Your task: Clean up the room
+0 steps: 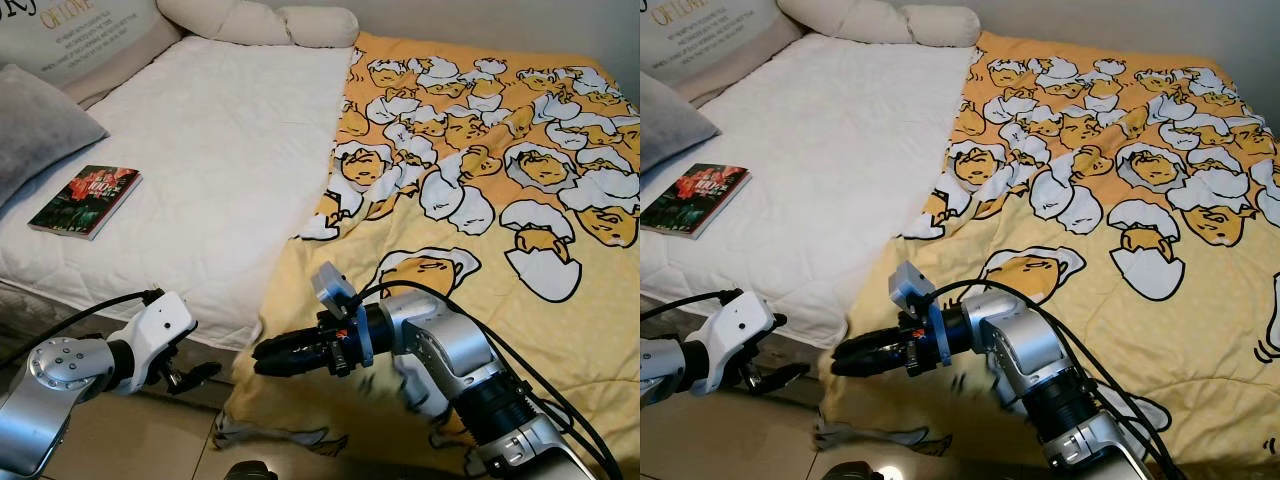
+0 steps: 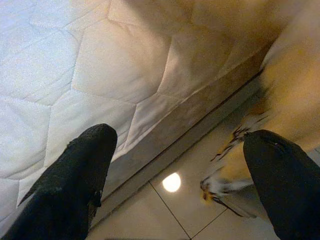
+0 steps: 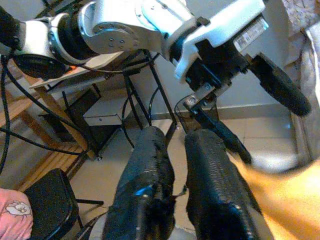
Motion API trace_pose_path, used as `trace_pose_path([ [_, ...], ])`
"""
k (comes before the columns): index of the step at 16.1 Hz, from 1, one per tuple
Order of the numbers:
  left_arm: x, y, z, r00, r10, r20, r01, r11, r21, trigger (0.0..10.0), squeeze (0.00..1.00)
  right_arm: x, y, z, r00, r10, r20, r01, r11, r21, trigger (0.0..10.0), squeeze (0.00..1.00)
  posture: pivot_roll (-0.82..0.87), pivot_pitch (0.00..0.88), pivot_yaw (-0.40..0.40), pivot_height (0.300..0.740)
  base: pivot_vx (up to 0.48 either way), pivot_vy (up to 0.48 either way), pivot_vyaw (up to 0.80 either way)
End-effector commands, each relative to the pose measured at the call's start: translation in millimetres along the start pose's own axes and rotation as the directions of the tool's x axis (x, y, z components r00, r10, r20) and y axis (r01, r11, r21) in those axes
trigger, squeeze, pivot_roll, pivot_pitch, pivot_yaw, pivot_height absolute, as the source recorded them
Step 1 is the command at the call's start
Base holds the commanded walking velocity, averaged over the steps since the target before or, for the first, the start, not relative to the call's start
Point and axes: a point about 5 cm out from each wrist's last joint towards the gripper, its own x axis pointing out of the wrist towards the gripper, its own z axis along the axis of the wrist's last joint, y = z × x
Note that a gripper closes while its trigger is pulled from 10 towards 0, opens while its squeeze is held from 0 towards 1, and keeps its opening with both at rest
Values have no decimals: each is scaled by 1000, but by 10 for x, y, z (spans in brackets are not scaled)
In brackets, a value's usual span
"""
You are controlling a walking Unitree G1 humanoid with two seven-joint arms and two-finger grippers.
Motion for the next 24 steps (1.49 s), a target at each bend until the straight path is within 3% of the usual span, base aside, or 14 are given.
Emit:
trace_pose_path([
  [1,-20,8,4,1000,-3,-11,4,1000,21,10000,0,-13,-13,51,1000,-21,-9,21,999,-42,10000,1000,253,0,-1,740,0,0,0],
  [5,-8,30,2,1000,3,-8,-3,1000,20,10000,0,-63,-46,111,995,-94,19,95,994,-50,10000,1000,239,0,-1,740,0,0,0],
  [6,45,21,22,1000,3,7,-3,1000,17,10000,0,-138,-70,125,983,-179,51,182,981,-71,10000,1000,225,0,-7,740,0,0,0],
  [8,80,16,43,999,13,29,-13,1000,10,10000,0,-220,-124,115,952,-295,84,301,951,-74,10000,1000,216,0,-10,740,0,0,0],
  [10,159,16,117,992,77,105,-74,997,-32,10000,0,-363,-215,46,869,-481,120,489,870,-55,10000,1000,201,0,-12,740,0,0,0],
  [12,342,69,260,922,307,237,-245,935,-256,10000,0,-664,-312,-152,609,-778,153,784,620,29,10000,1000,164,0,-7,740,0,0,0],
  [14,436,45,339,871,411,269,-316,888,-333,10000,0,-918,-302,-284,374,-916,147,919,388,76,10000,1000,140,0,-11,740,0,0,0],
  [15,448,38,356,861,427,276,-326,880,-345,10000,0,-958,-293,-307,334,-931,144,934,348,81,10000,1000,136,0,-13,740,0,0,0],
  [16,494,0,426,841,450,301,-336,870,-359,10000,0,-1158,-234,-458,118,-986,116,985,132,114,10000,0,127,0,-27,740,0,0,0],
  [17,511,-6,450,828,469,307,-351,861,-368,10000,0,-1256,-193,-543,5,-996,92,993,16,120,10000,0,122,0,-34,740,0,-289,0],
  [18,519,-1,453,820,484,306,-362,852,-378,10000,0,-1291,-172,-587,-42,-996,79,994,-34,100,10000,0,122,0,-35,740,0,-307,0],
  [21,528,-20,438,811,501,302,-375,841,-390,10000,0,-1316,-131,-680,-112,-992,57,984,-103,148,10000,0,119,0,-36,740,0,-315,0],
  [24,511,-1,414,803,520,292,-385,826,-410,10000,0,-1251,-141,-633,-108,-989,100,980,-89,178,10000,0,125,0,-36,740,0,0,0],
])
